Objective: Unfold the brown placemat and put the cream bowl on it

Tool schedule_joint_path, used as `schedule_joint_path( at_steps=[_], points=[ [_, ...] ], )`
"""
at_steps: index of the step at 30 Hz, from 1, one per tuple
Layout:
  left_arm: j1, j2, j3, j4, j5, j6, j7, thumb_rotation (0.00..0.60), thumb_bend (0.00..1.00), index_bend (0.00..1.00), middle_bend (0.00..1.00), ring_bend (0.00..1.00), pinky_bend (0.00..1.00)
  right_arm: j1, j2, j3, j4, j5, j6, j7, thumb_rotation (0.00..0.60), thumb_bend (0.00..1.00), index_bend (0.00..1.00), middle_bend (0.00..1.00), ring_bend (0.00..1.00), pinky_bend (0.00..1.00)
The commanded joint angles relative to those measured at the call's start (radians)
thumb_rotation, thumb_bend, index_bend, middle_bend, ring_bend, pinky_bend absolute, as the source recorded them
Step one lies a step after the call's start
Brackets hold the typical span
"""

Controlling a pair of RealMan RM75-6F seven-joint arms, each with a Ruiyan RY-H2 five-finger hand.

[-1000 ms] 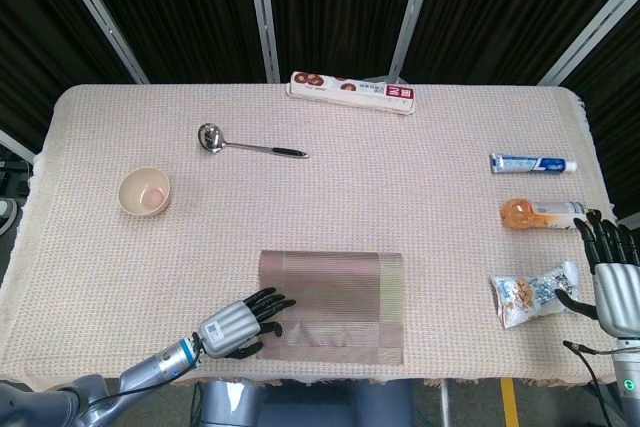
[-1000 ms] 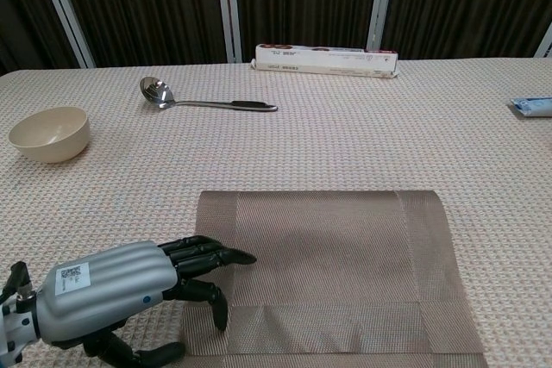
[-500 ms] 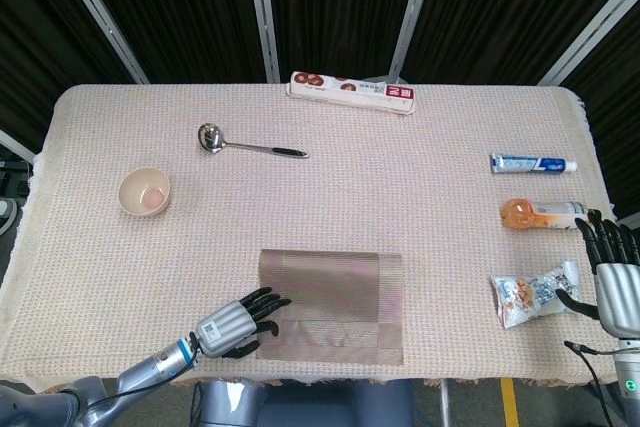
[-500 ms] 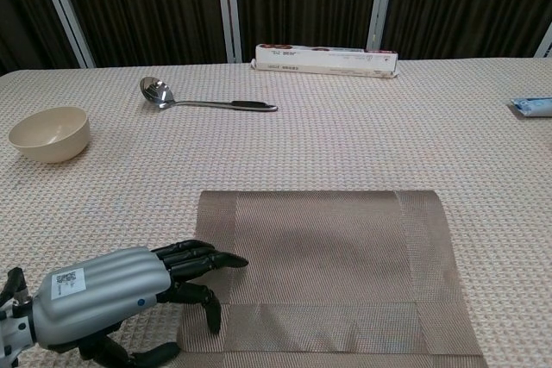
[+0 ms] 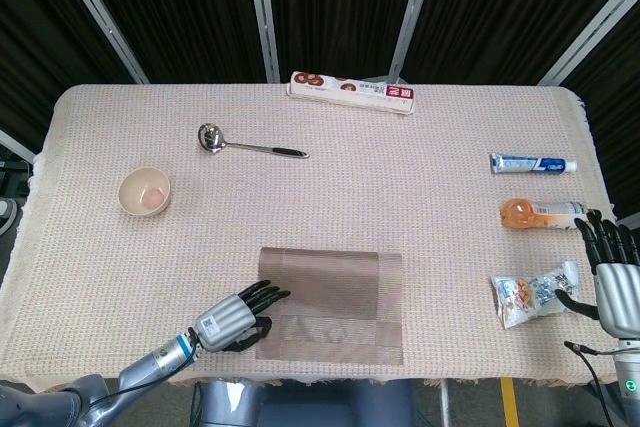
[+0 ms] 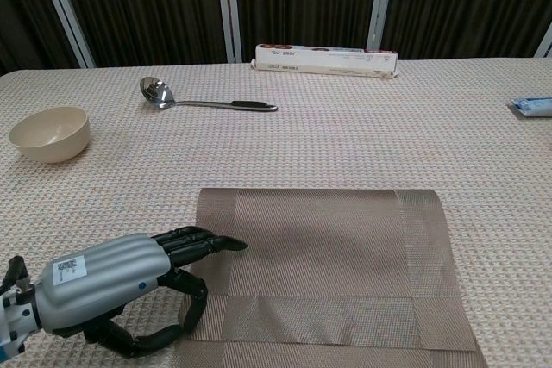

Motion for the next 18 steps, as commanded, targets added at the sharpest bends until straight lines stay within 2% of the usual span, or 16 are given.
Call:
schedule_joint_path(
  at_steps=[1, 18],
  points=[
    [-0.004, -0.003, -0.004, 0.002, -0.001, -0.001, -0.001, 0.600, 0.44, 0.56, 0.00, 0.00, 0.00, 0.000, 0.000, -0.001, 0.000, -0.001, 0.000, -0.001, 0.600, 0.00, 0.00, 0.00, 0.00, 0.00],
    [-0.012, -0.009, -0.023, -0.001, -0.023, -0.009, -0.008, 0.600, 0.50, 0.65, 0.00, 0.00, 0.00, 0.001, 0.000, -0.001, 0.000, 0.001, -0.005, 0.003, 0.600, 0.00, 0.00, 0.00, 0.00, 0.00]
  ],
)
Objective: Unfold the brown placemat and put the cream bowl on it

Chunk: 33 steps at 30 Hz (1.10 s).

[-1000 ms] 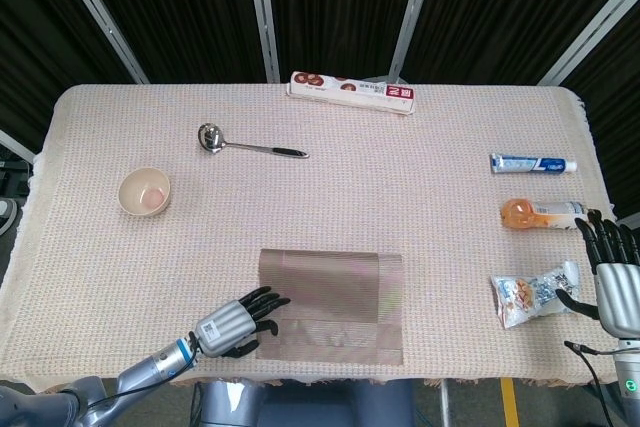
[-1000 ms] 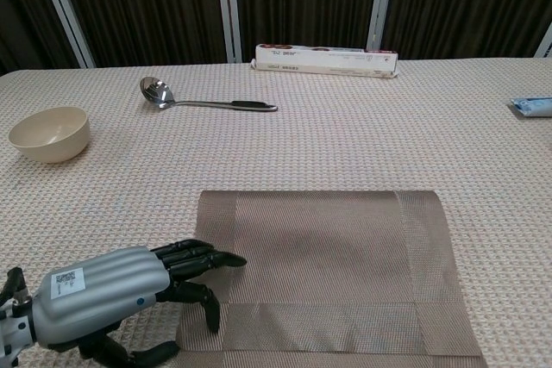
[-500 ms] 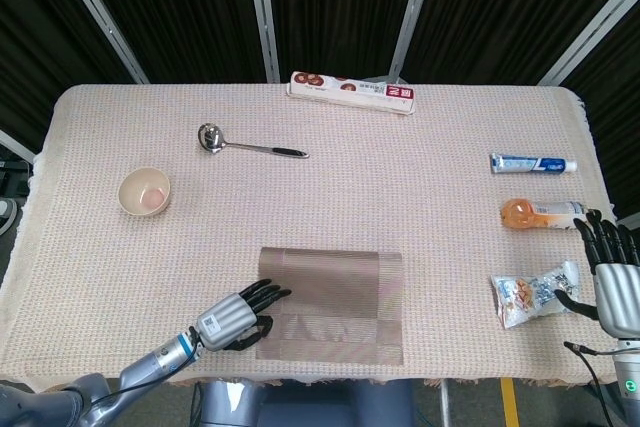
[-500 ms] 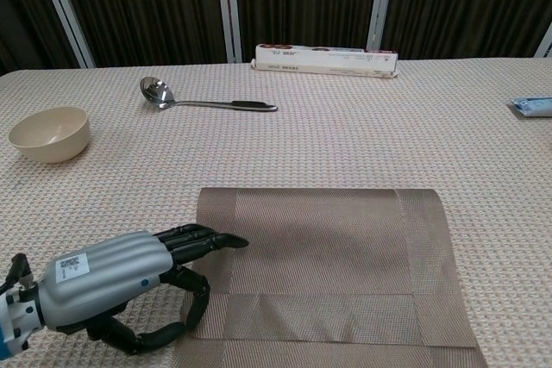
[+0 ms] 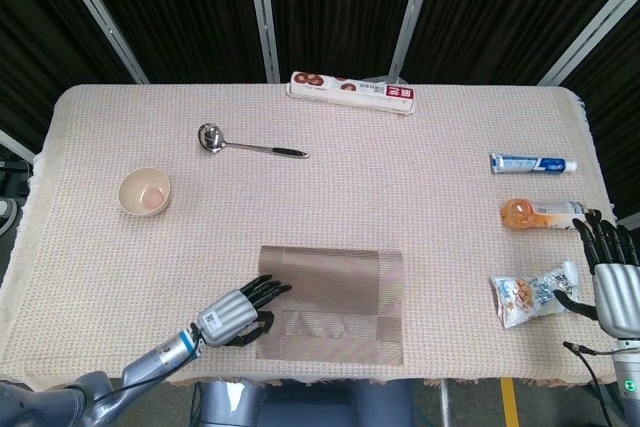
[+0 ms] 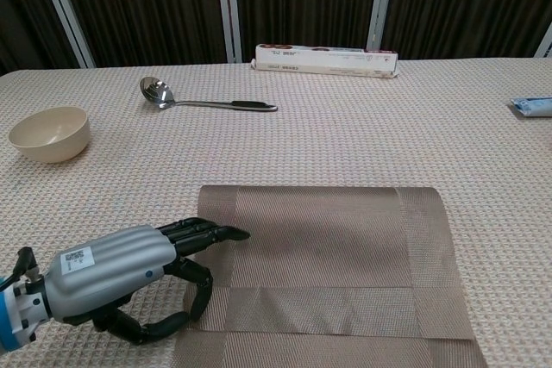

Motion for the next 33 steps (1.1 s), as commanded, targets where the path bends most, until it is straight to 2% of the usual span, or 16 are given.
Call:
schedule_joint_path(
  at_steps=[1, 7, 13, 20, 26, 29, 33],
  points=[
    [-0.004, 0.002, -0.007, -0.006, -0.006, -0.003, -0.002, 0.600, 0.50, 0.66, 0.00, 0.00, 0.00, 0.000, 0.000, 0.000, 0.001, 0.000, 0.000, 0.002, 0.600, 0.00, 0.00, 0.00, 0.00, 0.00],
    [-0.028, 0.013, -0.066, -0.055, -0.037, -0.007, 0.022, 0.600, 0.51, 0.67, 0.00, 0.00, 0.00, 0.001, -0.001, 0.000, 0.003, 0.001, -0.003, 0.000, 0.600, 0.00, 0.00, 0.00, 0.00, 0.00],
    [-0.096, 0.034, -0.184, -0.151, -0.114, -0.076, 0.048, 0.600, 0.52, 0.68, 0.00, 0.00, 0.00, 0.004, -0.004, 0.001, 0.003, 0.003, -0.006, -0.005, 0.600, 0.00, 0.00, 0.00, 0.00, 0.00],
    [-0.217, 0.065, -0.394, -0.241, -0.285, -0.230, 0.188, 0.600, 0.52, 0.69, 0.00, 0.00, 0.00, 0.006, -0.006, 0.004, 0.008, 0.016, -0.015, -0.007, 0.600, 0.00, 0.00, 0.00, 0.00, 0.00],
    [-0.293, 0.040, -0.534, -0.183, -0.483, -0.346, 0.293, 0.600, 0.52, 0.69, 0.00, 0.00, 0.00, 0.010, -0.010, 0.006, 0.014, 0.026, -0.026, -0.012, 0.600, 0.00, 0.00, 0.00, 0.00, 0.00],
    [-0.323, 0.013, -0.588, -0.124, -0.590, -0.392, 0.320, 0.600, 0.52, 0.69, 0.00, 0.00, 0.00, 0.011, -0.012, 0.007, 0.017, 0.031, -0.029, -0.015, 0.600, 0.00, 0.00, 0.00, 0.00, 0.00],
    [-0.358, -0.017, -0.630, -0.024, -0.685, -0.426, 0.350, 0.600, 0.53, 0.69, 0.00, 0.00, 0.00, 0.012, -0.014, 0.010, 0.020, 0.040, -0.032, -0.018, 0.600, 0.00, 0.00, 0.00, 0.00, 0.00]
  ],
)
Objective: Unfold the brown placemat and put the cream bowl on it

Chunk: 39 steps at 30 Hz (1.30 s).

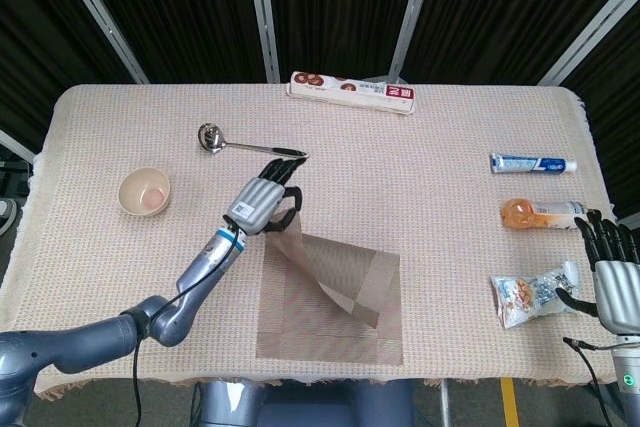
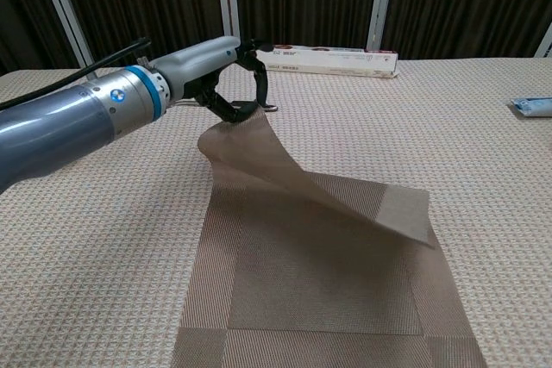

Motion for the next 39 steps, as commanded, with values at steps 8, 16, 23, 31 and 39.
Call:
schedule_joint_path(
  at_steps=[8, 16, 23, 31, 39],
  points=[
    [-0.050, -0.081, -0.079, 0.280, -0.218, -0.078, 0.043, 0.600, 0.54, 0.70, 0.00, 0.00, 0.00, 0.007, -0.008, 0.001, 0.006, 0.013, -0.018, -0.011, 0.600, 0.00, 0.00, 0.00, 0.00, 0.00],
    [-0.006, -0.062, -0.043, 0.335, -0.183, -0.040, -0.014, 0.600, 0.54, 0.70, 0.00, 0.00, 0.00, 0.008, -0.010, -0.002, 0.004, 0.007, -0.017, -0.016, 0.600, 0.00, 0.00, 0.00, 0.00, 0.00],
    [0.030, -0.011, -0.008, 0.326, -0.158, -0.002, 0.009, 0.600, 0.54, 0.66, 0.00, 0.00, 0.00, 0.007, -0.011, -0.007, -0.004, -0.002, -0.011, -0.026, 0.600, 0.00, 0.00, 0.00, 0.00, 0.00],
    [0.066, 0.064, -0.005, 0.202, -0.154, 0.039, 0.015, 0.600, 0.01, 0.00, 0.00, 0.00, 0.00, 0.009, -0.012, -0.014, -0.008, -0.009, -0.018, -0.028, 0.600, 0.00, 0.00, 0.00, 0.00, 0.00],
    [0.166, 0.264, 0.031, -0.103, -0.102, 0.193, 0.135, 0.600, 0.00, 0.00, 0.00, 0.00, 0.00, 0.041, -0.007, -0.047, -0.012, -0.100, -0.048, 0.010, 0.600, 0.00, 0.00, 0.00, 0.00, 0.00]
  ],
)
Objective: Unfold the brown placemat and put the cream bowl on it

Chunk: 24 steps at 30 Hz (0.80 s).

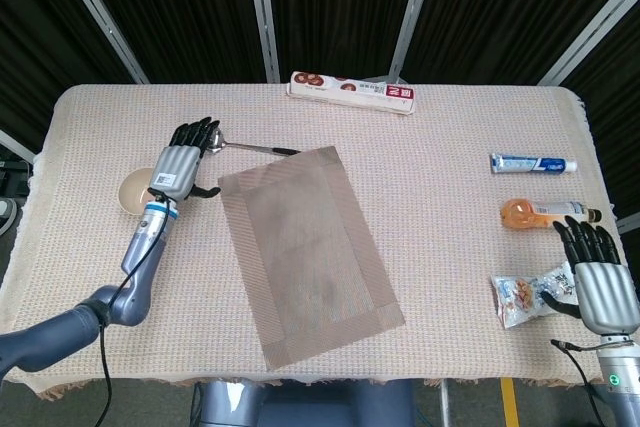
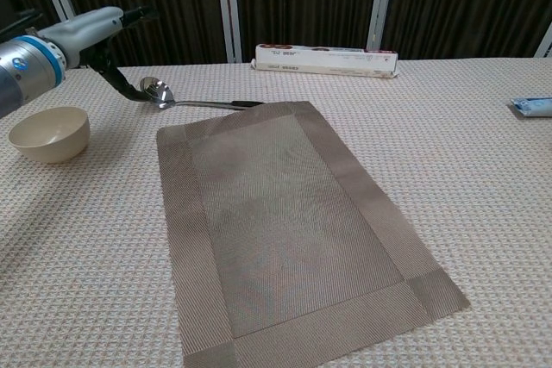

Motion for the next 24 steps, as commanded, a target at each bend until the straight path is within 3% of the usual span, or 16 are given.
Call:
schedule_joint_path(
  at_steps=[1, 7, 11, 19, 24],
  points=[
    [0.083, 0.155, 0.030, -0.215, 0.024, 0.102, 0.104, 0.600, 0.00, 0.00, 0.00, 0.00, 0.00, 0.030, 0.011, -0.027, 0.000, -0.063, -0.035, 0.030, 0.600, 0.00, 0.00, 0.00, 0.00, 0.00],
    [0.221, 0.365, 0.088, -0.524, -0.009, 0.243, 0.280, 0.600, 0.00, 0.00, 0.00, 0.00, 0.00, 0.132, 0.044, -0.067, -0.017, -0.217, -0.132, 0.109, 0.600, 0.00, 0.00, 0.00, 0.00, 0.00],
    [0.314, 0.463, 0.138, -0.678, -0.004, 0.343, 0.329, 0.600, 0.00, 0.00, 0.00, 0.00, 0.00, 0.211, 0.031, -0.076, -0.009, -0.299, -0.196, 0.120, 0.600, 0.00, 0.03, 0.00, 0.00, 0.00],
    [0.453, 0.537, 0.231, -0.817, 0.072, 0.504, 0.355, 0.600, 0.00, 0.00, 0.00, 0.00, 0.00, 0.323, -0.073, -0.112, 0.014, -0.451, -0.267, 0.084, 0.600, 0.00, 0.12, 0.00, 0.00, 0.00],
    [0.494, 0.535, 0.259, -0.842, 0.095, 0.539, 0.345, 0.600, 0.00, 0.00, 0.00, 0.00, 0.00, 0.370, -0.150, -0.146, 0.057, -0.498, -0.333, 0.052, 0.600, 0.00, 0.12, 0.00, 0.00, 0.00]
  ],
)
